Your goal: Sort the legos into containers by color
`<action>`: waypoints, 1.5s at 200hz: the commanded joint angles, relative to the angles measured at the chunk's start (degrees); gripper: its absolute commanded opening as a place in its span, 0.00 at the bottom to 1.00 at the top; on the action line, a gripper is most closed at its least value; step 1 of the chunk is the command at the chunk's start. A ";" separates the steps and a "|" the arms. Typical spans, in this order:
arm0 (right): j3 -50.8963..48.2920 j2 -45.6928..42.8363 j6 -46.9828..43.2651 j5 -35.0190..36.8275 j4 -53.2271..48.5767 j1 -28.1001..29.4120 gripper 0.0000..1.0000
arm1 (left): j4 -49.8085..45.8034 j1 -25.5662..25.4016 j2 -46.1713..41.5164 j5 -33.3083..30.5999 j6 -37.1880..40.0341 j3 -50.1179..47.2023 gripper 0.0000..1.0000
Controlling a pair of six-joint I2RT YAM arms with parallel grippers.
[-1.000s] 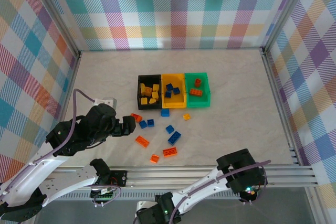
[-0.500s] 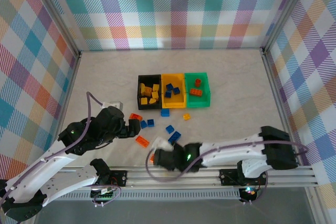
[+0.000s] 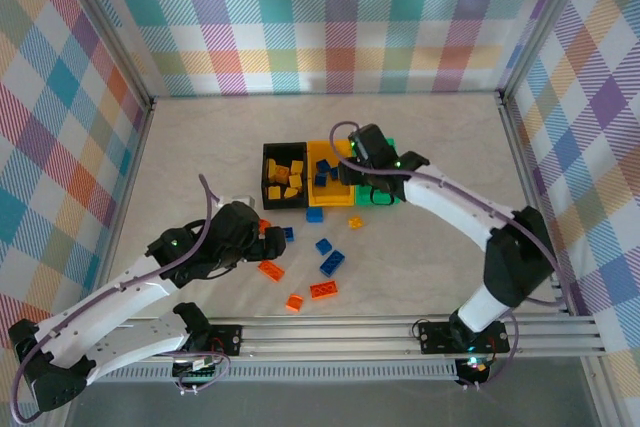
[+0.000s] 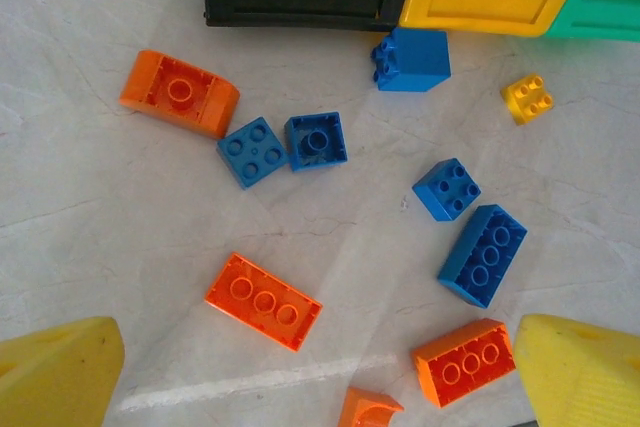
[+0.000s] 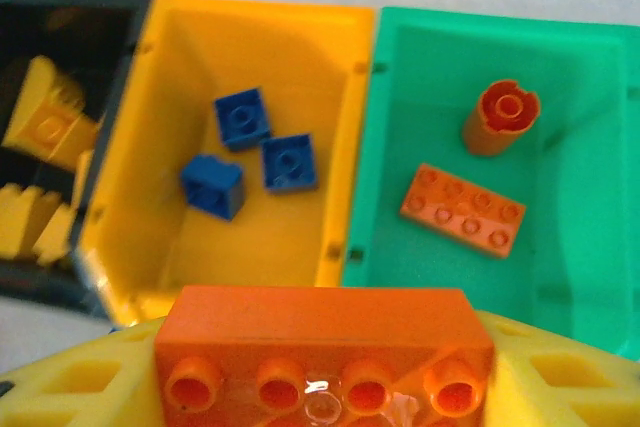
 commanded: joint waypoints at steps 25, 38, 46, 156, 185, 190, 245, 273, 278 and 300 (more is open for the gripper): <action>5.54 7.05 2.68 -6.88 -0.03 -5.30 0.59 | 4.37 1.60 1.04 -0.02 -0.20 -2.98 1.00; 5.96 8.09 3.70 -7.41 0.27 -6.58 0.59 | 5.15 2.45 1.74 0.09 0.10 -3.43 1.00; 5.99 8.52 4.06 -7.41 0.64 -7.19 0.59 | 5.58 2.92 2.18 0.32 0.40 -3.60 1.00; 2.38 3.92 5.94 -12.00 6.21 -8.27 0.92 | 9.85 5.09 8.09 2.77 3.02 -4.78 1.00; -5.27 -3.17 4.59 -11.04 8.31 -2.77 0.92 | 10.98 5.03 12.93 3.96 3.57 -5.47 0.96; -6.67 -4.31 4.36 -10.43 8.45 -1.68 0.92 | 10.95 5.08 13.87 4.07 3.58 -5.45 0.95; -18.17 -12.83 4.94 -10.01 11.41 3.79 0.91 | 19.28 5.01 23.02 9.82 -1.89 -12.12 0.97; -20.72 -14.61 4.98 -11.03 12.24 4.09 0.91 | 23.99 5.08 24.19 10.78 -6.16 -15.46 0.95; -21.22 -14.96 5.04 -11.08 12.53 4.11 0.91 | 24.59 5.05 24.35 11.00 -6.81 -15.95 0.93; -22.53 -16.43 4.72 -10.59 13.20 4.14 0.91 | 25.10 5.04 26.05 11.63 -7.69 -15.77 0.87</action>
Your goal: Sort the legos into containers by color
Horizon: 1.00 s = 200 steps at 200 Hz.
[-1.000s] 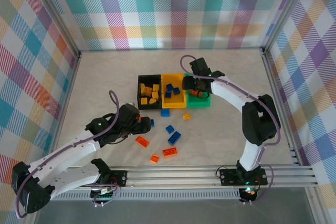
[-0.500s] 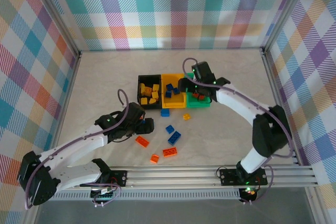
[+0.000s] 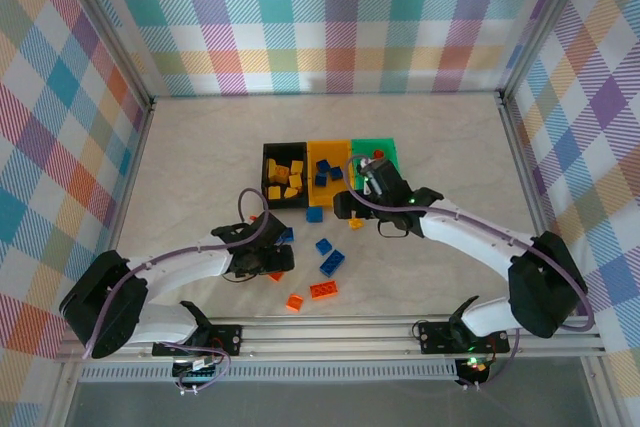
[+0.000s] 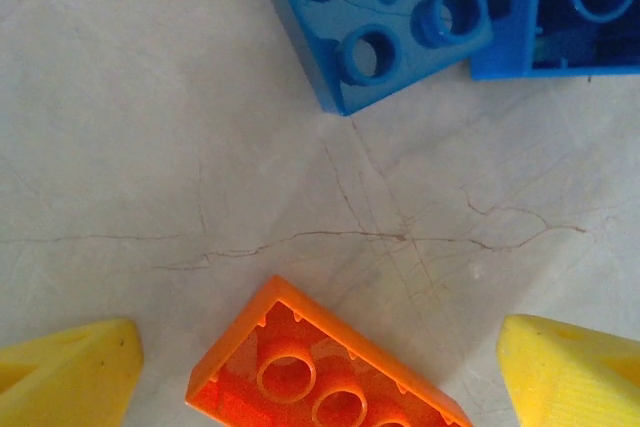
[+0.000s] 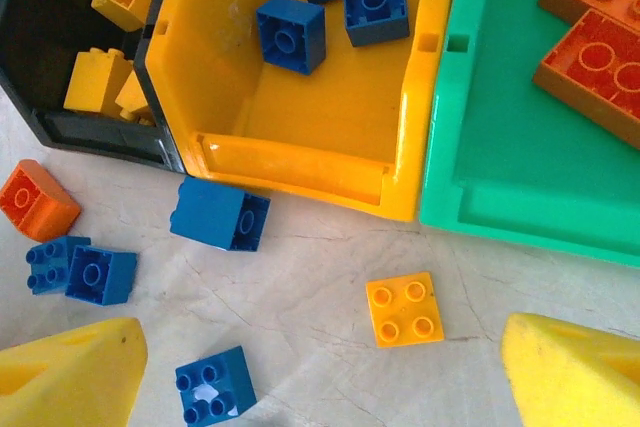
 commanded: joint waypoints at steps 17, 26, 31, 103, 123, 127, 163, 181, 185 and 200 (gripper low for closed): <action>-1.73 -3.86 -1.01 0.62 2.71 0.25 0.91 | 4.99 0.21 2.73 3.80 -3.93 -1.69 0.80; -2.21 -4.40 -1.23 1.04 2.88 0.19 0.91 | 5.37 0.21 2.81 4.38 -4.07 -2.04 0.78; -2.45 -4.64 -1.41 1.06 2.87 0.24 0.91 | 5.31 0.20 2.97 4.59 -4.09 -2.22 0.77; -2.68 -4.60 -2.76 -0.99 2.29 0.91 0.92 | 5.38 -1.51 3.23 10.09 -4.90 -3.18 0.62; -3.11 -4.58 -2.80 -0.48 2.14 1.21 0.91 | 5.98 -3.00 3.19 10.68 -5.40 -1.83 0.53; -3.25 -4.58 -2.77 -0.51 2.22 1.21 0.91 | 5.97 -3.25 3.28 10.75 -5.48 -1.48 0.53; -3.89 -4.88 -2.26 -0.57 2.52 1.55 0.91 | 6.71 -4.82 5.19 11.61 -4.03 1.95 0.56; -4.04 -5.14 -2.17 -1.02 2.49 1.81 0.92 | 7.80 -5.22 5.89 12.79 -3.50 2.93 0.58; -4.08 -5.22 -2.24 -1.20 2.42 1.90 0.92 | 7.62 -5.19 5.87 12.83 -3.34 3.33 0.59; -3.98 -5.42 -3.01 -1.66 1.94 2.98 0.92 | 4.07 -5.18 4.16 10.32 -2.87 4.99 0.65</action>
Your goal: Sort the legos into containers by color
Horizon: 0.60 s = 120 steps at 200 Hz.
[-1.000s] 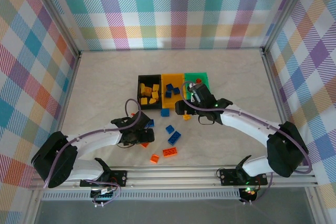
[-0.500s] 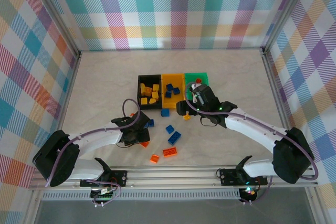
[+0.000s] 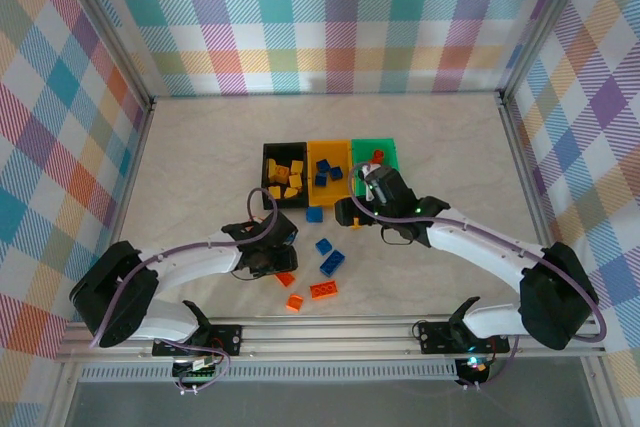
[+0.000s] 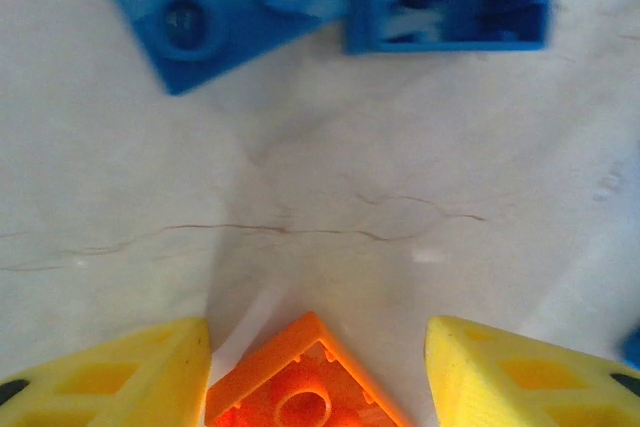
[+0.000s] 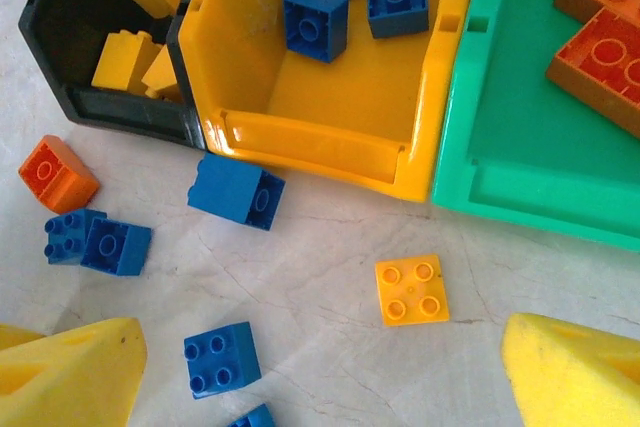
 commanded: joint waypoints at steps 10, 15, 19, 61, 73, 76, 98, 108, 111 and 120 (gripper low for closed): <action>-0.20 -1.30 -2.03 -1.77 -0.07 2.59 0.92 | -1.65 -1.37 -2.59 3.57 0.71 2.82 0.72; 0.04 -1.14 -2.34 -1.65 -0.53 3.39 0.92 | -3.09 -1.03 -4.13 2.34 0.86 3.03 0.77; 0.17 -0.92 -2.40 -1.61 -0.76 4.14 0.92 | -4.25 -0.55 -5.41 1.66 0.86 3.04 0.80; 4.42 7.25 0.14 -1.51 -2.01 15.31 0.92 | -14.26 5.35 -22.84 -6.58 0.61 0.23 1.00; 7.15 11.77 1.10 -1.26 -2.38 19.05 0.92 | -16.34 7.01 -26.52 -7.79 0.43 -0.19 1.00; 8.05 12.89 1.23 -1.06 -2.67 20.00 0.91 | -16.66 7.56 -27.30 -8.04 0.38 -0.23 1.00; 14.13 21.99 1.46 2.19 -4.65 25.42 0.91 | -19.11 9.74 -31.84 -9.50 0.51 -0.15 1.00; 16.26 25.47 1.50 2.94 -4.92 26.65 0.91 | -19.73 10.33 -33.02 -9.77 0.89 -0.01 1.00; 16.88 26.34 1.54 3.13 -5.09 26.97 0.91 | -19.94 10.42 -33.24 -9.83 0.96 -0.01 1.00; 18.65 29.00 1.42 4.44 -6.02 27.81 0.91 | -20.36 10.75 -33.95 -9.85 1.13 -0.08 1.00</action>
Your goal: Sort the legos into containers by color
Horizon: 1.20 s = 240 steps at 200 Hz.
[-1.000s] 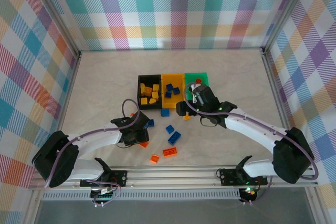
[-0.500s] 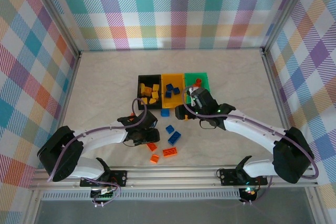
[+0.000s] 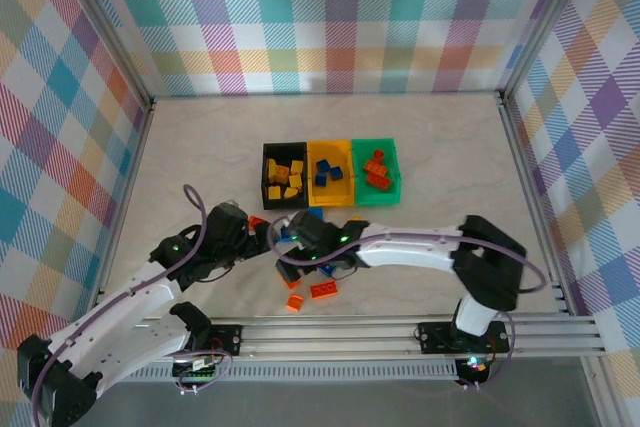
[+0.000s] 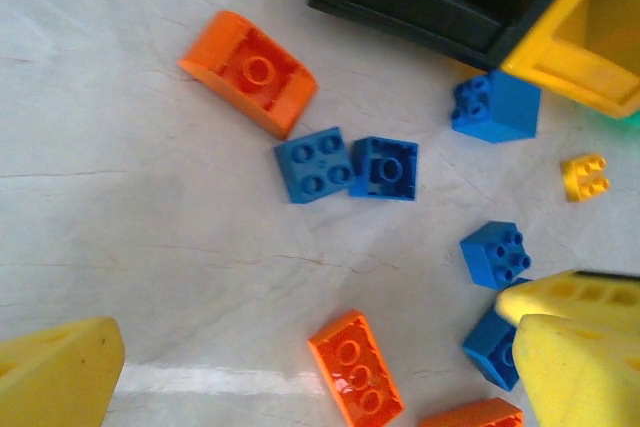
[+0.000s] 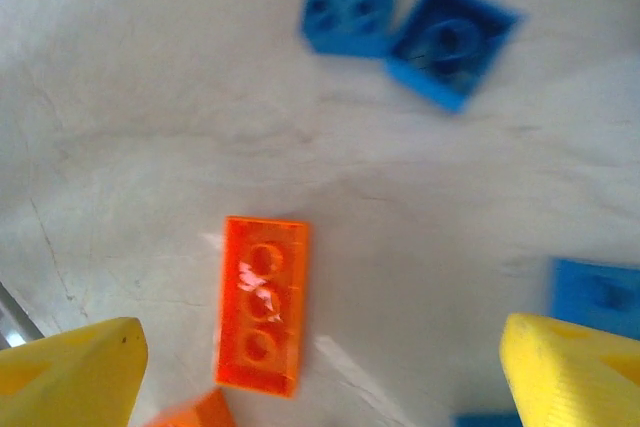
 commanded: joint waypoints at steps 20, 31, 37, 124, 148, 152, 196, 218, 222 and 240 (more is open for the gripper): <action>8.07 9.60 -0.01 7.01 -6.50 3.58 0.89 | -4.69 1.63 -2.67 -1.28 0.87 -1.78 1.00; 9.18 11.17 -0.16 7.96 -7.71 4.02 0.88 | -4.40 1.84 -2.95 -0.85 0.91 -2.22 1.00; 9.50 11.87 -0.20 8.24 -8.21 4.23 0.86 | -4.31 2.01 -3.11 -0.81 0.87 -2.33 1.00; 9.93 15.86 -0.41 8.19 -9.30 6.70 0.46 | -3.90 3.46 -3.69 -0.54 1.81 -1.64 1.00; 7.59 13.27 -0.38 9.14 -6.67 6.09 0.42 | -3.83 3.64 -3.55 -0.49 1.97 -1.39 1.00; 7.05 12.62 -0.42 9.12 -5.80 5.84 0.41 | -3.93 3.64 -3.56 -0.54 2.02 -1.40 1.00; 2.38 1.68 -1.74 10.74 0.36 2.66 0.38 | -3.97 3.95 -3.32 -1.20 2.18 -1.10 1.00; 0.15 -5.42 -2.20 11.36 0.14 -2.11 0.38 | -2.37 3.99 -1.98 -0.08 2.60 -1.33 1.00; -0.25 -6.61 -2.35 11.49 -0.15 -3.42 0.38 | -1.94 3.99 -1.62 0.30 2.81 -1.45 1.00; -1.19 -10.66 -2.96 11.19 -1.93 -10.63 0.37 | 0.05 3.99 0.18 1.78 3.32 -1.77 1.00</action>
